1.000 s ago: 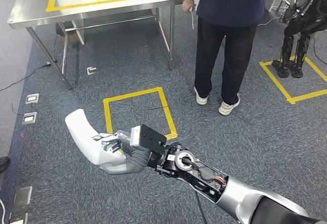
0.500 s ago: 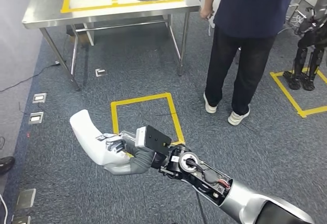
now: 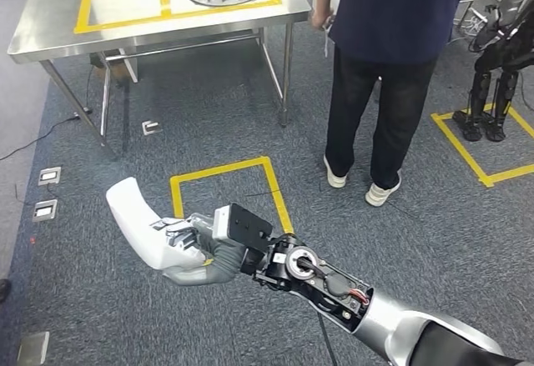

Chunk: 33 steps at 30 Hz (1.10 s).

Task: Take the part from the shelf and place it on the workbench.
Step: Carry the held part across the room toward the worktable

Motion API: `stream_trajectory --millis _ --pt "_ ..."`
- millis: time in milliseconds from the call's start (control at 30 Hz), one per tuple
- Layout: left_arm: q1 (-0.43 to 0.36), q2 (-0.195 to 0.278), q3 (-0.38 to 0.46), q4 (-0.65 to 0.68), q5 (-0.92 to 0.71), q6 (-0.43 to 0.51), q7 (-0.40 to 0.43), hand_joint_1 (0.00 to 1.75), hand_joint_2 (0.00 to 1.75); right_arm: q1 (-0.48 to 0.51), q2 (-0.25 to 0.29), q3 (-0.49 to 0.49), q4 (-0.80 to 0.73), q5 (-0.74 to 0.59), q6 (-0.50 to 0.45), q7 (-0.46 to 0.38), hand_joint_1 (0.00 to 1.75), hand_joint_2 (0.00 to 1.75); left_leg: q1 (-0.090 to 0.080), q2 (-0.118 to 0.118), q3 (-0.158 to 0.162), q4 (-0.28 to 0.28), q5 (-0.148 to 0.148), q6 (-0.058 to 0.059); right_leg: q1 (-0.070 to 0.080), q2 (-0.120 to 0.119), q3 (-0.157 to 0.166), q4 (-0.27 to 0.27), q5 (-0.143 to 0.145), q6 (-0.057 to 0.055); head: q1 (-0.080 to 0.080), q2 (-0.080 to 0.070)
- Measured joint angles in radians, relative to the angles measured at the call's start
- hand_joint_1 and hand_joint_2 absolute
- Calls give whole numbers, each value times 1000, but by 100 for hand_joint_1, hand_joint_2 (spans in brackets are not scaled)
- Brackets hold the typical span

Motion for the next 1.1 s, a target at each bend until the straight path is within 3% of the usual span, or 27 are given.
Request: stream_trajectory --millis 67,133,200,233,333,367,400,500,533,633,700,733,833,867,900,933,1000,1033,1100 --pt "-2 0 0 0 0 -1 0 0 175 0 0 0 0 0 0 0 175 175 -5 0 23 -64 16 12 1 1 6 2 -11 14 -3 0" --pt "-3 0 0 0 0 -1 0 0 175 1 0 0 0 0 0 0 175 175 -8 -1 30 -66 12 28 1 0 10 8 -18 26 0 0" --pt "-1 0 0 0 0 -2 0 0 175 0 0 0 0 0 1 -1 175 175 -8 -2 48 -69 10 43 -2 -2 0 48 -35 34 6 0" --pt "-1 0 0 0 0 -3 0 0 175 -1 0 0 0 0 1 -1 175 175 -9 -2 57 -70 6 50 -3 -3 -24 96 -54 37 9 0" --pt "-1 1 0 0 5 -7 0 0 175 0 0 0 0 0 0 0 175 175 -16 -3 75 -70 -13 60 -4 -4 -146 293 -127 42 22 0" --pt "-1 1 0 0 7 -7 0 0 175 1 0 0 0 1 0 1 175 175 -18 -4 83 -70 -20 61 -3 -4 -172 321 -131 41 26 0" --pt "0 1 0 0 10 -7 0 0 175 2 0 0 0 3 0 2 175 175 -20 -5 93 -70 -27 61 -3 -4 -181 310 -113 38 29 0" --pt "1 -1 0 0 15 -7 0 0 175 1 0 1 0 5 1 3 175 175 -24 -9 128 -70 -53 57 6 -4 -128 121 15 19 34 0" --pt "0 -2 0 0 17 -7 -1 0 175 0 0 1 0 5 1 3 175 175 -25 -9 134 -70 -60 53 10 -3 -110 68 36 12 34 0" --pt "-1 -3 0 0 18 -7 -1 0 175 -2 2 2 0 5 1 4 175 175 -25 -10 140 -69 -68 40 13 -2 -84 21 42 -3 31 0" --pt "-2 -2 1 0 18 -6 -1 0 175 -3 5 2 0 5 1 3 175 175 -25 -7 129 -33 -70 31 9 -1 -63 8 45 -10 28 0" --pt "-3 -1 1 0 18 -6 -2 0 175 -5 7 2 0 5 1 3 175 175 -23 -5 106 10 -78 26 6 -1 -52 2 44 -13 24 0" --pt "-3 -1 1 0 17 -6 -3 0 175 -6 8 3 0 5 1 3 175 175 -15 -3 -23 198 -138 9 5 -4 -29 -4 27 -19 13 0" --pt "-2 -1 1 0 16 -6 -4 0 175 -5 8 3 0 5 1 3 175 175 -11 -3 -58 231 -151 6 4 -3 -21 -4 19 -18 11 0" --pt "-1 -1 1 0 16 -7 -4 0 175 -5 8 3 0 5 1 3 175 175 -8 -3 -75 229 -145 3 4 -2 -11 -4 10 -17 9 0" --pt "0 0 1 0 15 -7 -4 0 175 -5 8 3 0 5 1 3 175 175 -4 -3 -74 192 -118 0 2 -1 1 -4 1 -15 7 0" --pt "1 1 1 0 13 -8 -4 0 175 -5 8 2 0 5 1 3 175 175 2 0 -37 51 -18 -4 0 0 25 -3 -20 -6 3 0" --pt "2 1 1 0 12 -8 -4 0 175 -5 8 2 1 5 1 3 175 175 3 3 -20 -4 8 -3 1 1 34 -2 -31 0 0 0" --pt "2 1 1 0 11 -9 -5 0 175 -5 8 2 1 5 1 3 175 175 -1 5 -4 -49 24 9 2 2 45 1 -49 14 -3 0"
